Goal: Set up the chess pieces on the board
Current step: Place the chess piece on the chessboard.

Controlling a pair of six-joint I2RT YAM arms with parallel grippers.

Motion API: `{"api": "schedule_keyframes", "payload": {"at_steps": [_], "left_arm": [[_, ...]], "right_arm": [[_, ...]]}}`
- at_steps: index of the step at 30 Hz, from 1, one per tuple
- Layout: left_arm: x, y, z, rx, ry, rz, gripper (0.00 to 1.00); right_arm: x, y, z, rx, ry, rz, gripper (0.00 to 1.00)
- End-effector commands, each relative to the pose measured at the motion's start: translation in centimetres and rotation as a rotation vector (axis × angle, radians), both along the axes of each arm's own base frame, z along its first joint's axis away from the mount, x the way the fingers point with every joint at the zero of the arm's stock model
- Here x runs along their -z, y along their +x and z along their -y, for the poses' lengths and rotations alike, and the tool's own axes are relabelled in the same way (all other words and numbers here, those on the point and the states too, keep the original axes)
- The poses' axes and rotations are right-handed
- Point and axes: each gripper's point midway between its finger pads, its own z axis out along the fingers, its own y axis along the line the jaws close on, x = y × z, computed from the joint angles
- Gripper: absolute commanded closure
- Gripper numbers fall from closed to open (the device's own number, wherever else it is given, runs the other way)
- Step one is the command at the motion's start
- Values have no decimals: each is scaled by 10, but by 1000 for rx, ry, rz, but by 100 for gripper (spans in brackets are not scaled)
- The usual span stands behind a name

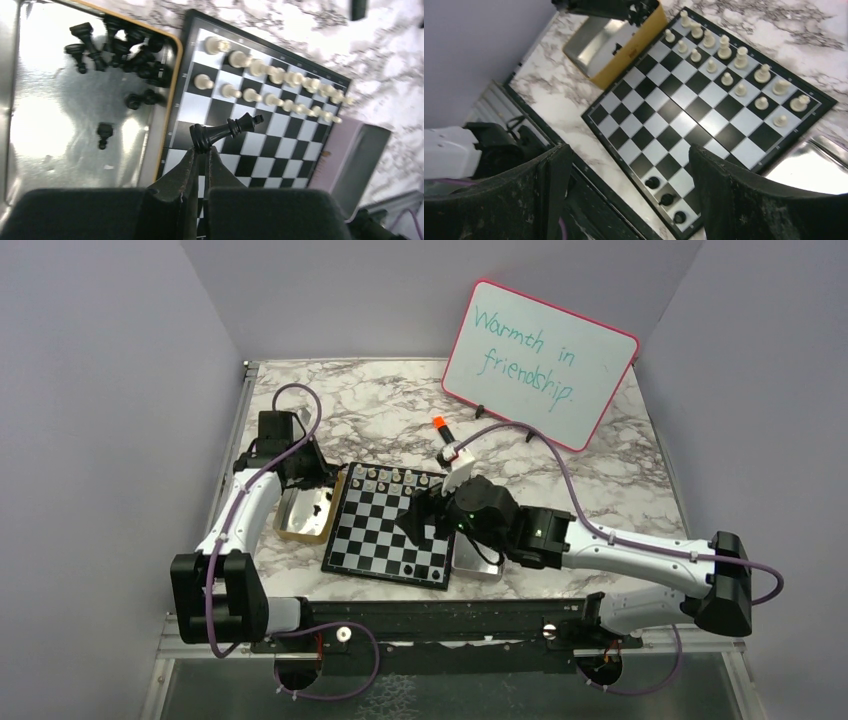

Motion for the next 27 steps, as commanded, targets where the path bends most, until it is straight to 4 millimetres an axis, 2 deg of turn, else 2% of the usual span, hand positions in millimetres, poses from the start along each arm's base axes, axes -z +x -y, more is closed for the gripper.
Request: {"api": "schedule_keyframes", "payload": {"at_steps": [1, 3, 8, 10, 12, 21, 27], "left_arm": [[-30, -8, 34, 158, -152, 96, 97], [-39, -13, 44, 212, -201, 124, 97], [-57, -30, 73, 326, -360, 174, 97], [-56, -40, 88, 375, -409, 166, 97], [-55, -49, 99, 420, -446, 149, 97], [-57, -66, 115, 487, -503, 138, 97], [-58, -69, 117, 499, -512, 139, 97]], "right_arm": [[-38, 15, -33, -60, 201, -19, 12], [-31, 31, -38, -74, 227, -77, 17], [-21, 62, -41, -115, 288, -152, 40], [-21, 68, -44, -136, 286, -146, 50], [-21, 73, -50, -163, 269, -120, 55], [3, 89, -68, -173, 195, -131, 56], [14, 95, -65, -141, 168, -135, 56]]}}
